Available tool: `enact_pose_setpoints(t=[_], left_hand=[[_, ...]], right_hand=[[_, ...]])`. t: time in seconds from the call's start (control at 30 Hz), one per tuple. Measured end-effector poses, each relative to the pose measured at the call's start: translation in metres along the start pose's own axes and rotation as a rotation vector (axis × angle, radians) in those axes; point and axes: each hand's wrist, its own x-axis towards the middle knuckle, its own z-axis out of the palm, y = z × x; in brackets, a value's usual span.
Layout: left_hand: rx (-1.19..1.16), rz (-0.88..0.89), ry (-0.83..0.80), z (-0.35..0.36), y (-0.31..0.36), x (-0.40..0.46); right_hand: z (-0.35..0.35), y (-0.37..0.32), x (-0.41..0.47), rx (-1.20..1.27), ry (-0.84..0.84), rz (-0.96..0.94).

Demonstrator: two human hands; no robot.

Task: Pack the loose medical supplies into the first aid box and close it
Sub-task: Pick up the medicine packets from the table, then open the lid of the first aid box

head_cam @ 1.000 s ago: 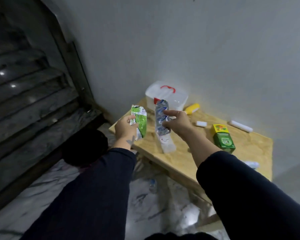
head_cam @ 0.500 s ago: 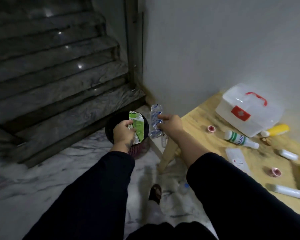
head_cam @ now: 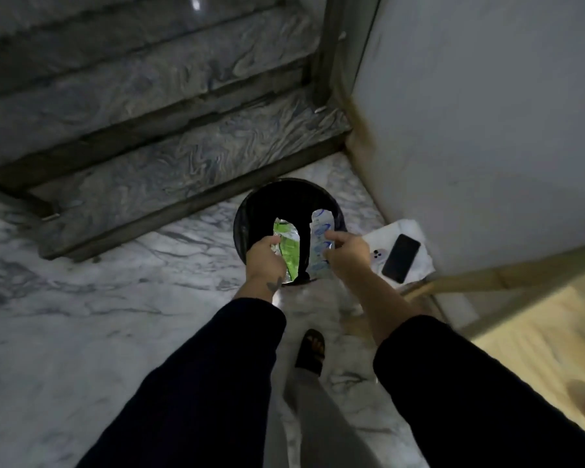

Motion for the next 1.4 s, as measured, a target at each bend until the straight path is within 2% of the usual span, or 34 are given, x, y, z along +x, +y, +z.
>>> enact_pose_setpoints(t=[0.17, 0.3, 0.43, 0.5, 0.57, 0.67, 0.83, 0.97, 1.13, 1.4], left_hand=[[0.061, -0.072, -0.045, 0.032, -0.031, 0.09], [0.168, -0.036, -0.108, 0.055, -0.051, 0.147], [0.28, -0.061, -0.266, 0.063, -0.073, 0.171], [0.4, -0.034, -0.259, 0.058, -0.074, 0.17], [0.476, 0.02, -0.288, 0.048, -0.063, 0.162], [0.706, 0.129, -0.419, 0.026, -0.029, 0.142], [0.942, 0.38, -0.546, -0.011, 0.058, 0.093], [1.025, 0.557, -0.585, -0.028, 0.139, 0.034], [1.11, 0.85, -0.594, -0.01, 0.225, -0.048], [1.179, 1.319, -0.67, 0.066, 0.293, -0.181]], right_hand=[[0.052, 0.023, 0.084, -0.096, -0.046, 0.006], [0.092, 0.04, 0.136, -0.109, -0.102, 0.007], [0.109, 0.057, 0.156, -0.169, -0.188, 0.083], [0.108, 0.057, 0.152, -0.177, -0.175, 0.112], [0.099, 0.05, 0.14, -0.195, -0.196, 0.111], [0.074, 0.026, 0.114, -0.238, -0.232, 0.091], [0.002, -0.023, 0.049, -0.356, -0.2, 0.06], [-0.06, -0.056, -0.01, -0.382, -0.098, 0.02], [-0.144, -0.064, -0.087, -0.319, 0.131, 0.064], [-0.229, 0.015, -0.202, -0.147, 0.593, 0.229]])
